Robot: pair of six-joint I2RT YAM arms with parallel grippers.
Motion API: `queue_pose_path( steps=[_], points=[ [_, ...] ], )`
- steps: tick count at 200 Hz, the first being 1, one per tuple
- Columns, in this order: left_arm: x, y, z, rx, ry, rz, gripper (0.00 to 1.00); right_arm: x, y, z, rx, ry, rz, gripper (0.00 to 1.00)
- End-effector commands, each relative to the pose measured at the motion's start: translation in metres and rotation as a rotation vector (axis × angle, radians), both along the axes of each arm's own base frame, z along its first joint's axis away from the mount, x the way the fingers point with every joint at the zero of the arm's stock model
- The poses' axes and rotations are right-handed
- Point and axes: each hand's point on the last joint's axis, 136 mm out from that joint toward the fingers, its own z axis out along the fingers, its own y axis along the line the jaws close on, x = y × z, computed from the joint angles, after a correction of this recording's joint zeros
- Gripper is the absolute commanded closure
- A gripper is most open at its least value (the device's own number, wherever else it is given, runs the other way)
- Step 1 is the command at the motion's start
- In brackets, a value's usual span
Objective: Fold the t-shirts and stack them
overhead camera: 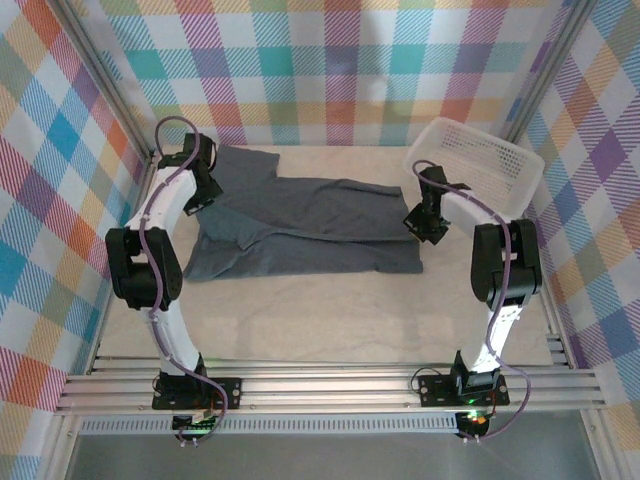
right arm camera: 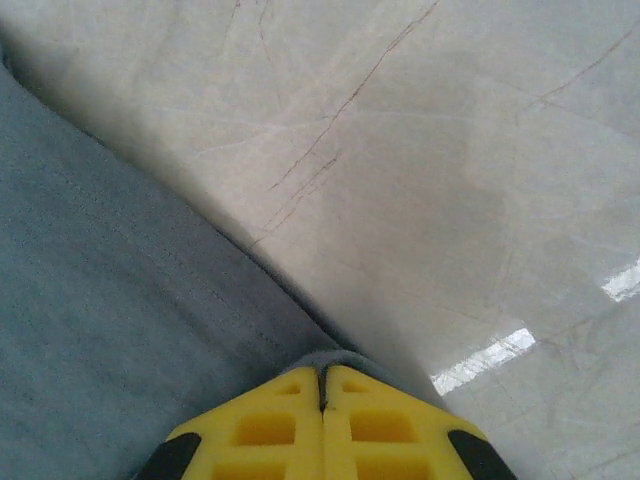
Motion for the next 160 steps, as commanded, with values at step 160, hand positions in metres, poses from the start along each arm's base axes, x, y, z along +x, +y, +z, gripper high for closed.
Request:
queue_pose_path(
  steps=[160],
  points=[
    [-0.158, 0.008, -0.099, -0.548, 0.110, 0.440, 0.31, -0.106, 0.016, -0.014, 0.275, 0.003, -0.015, 0.44]
  ],
)
